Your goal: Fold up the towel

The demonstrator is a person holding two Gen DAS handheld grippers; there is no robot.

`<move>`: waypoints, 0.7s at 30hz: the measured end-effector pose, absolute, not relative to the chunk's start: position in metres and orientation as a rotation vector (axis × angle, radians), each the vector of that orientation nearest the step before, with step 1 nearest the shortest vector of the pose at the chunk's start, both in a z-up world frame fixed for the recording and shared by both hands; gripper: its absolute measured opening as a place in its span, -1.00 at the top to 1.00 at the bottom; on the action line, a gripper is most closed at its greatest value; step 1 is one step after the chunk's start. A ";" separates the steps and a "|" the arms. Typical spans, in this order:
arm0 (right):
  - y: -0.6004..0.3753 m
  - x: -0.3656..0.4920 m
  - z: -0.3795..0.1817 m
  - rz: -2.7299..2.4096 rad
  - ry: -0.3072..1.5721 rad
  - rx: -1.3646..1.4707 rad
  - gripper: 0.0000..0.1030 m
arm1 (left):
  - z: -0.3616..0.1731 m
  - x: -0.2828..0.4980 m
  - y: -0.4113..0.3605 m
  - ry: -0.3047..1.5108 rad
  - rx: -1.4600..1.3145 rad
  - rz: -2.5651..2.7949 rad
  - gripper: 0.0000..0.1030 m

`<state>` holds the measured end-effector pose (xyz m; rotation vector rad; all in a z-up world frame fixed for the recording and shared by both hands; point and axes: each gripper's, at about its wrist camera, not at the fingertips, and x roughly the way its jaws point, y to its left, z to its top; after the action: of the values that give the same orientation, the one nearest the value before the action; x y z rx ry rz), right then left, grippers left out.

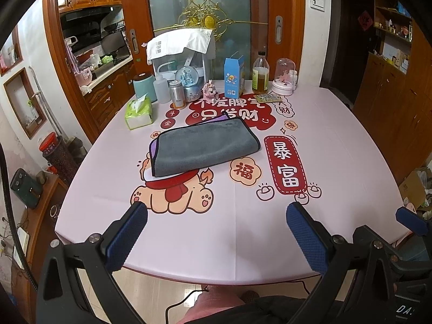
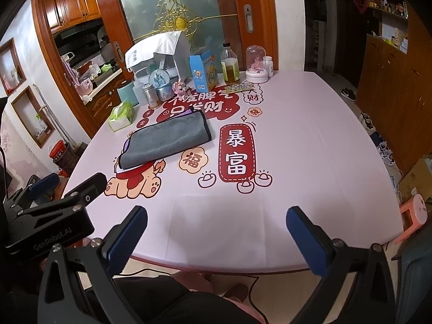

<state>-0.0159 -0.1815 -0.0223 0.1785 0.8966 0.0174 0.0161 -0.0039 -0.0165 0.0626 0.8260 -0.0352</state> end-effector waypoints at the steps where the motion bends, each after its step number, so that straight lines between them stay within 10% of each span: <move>1: -0.181 -0.016 -0.022 0.017 0.897 0.179 -1.00 | -0.016 0.017 -0.004 0.825 0.062 -0.034 -0.98; 21: -0.183 -0.014 -0.025 0.010 0.905 0.185 -1.00 | -0.017 0.020 -0.008 0.829 0.067 -0.043 -0.98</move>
<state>-0.0142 -0.1829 -0.0254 0.1845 0.9052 0.0097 0.0196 -0.0080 -0.0173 0.0671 0.8291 -0.0431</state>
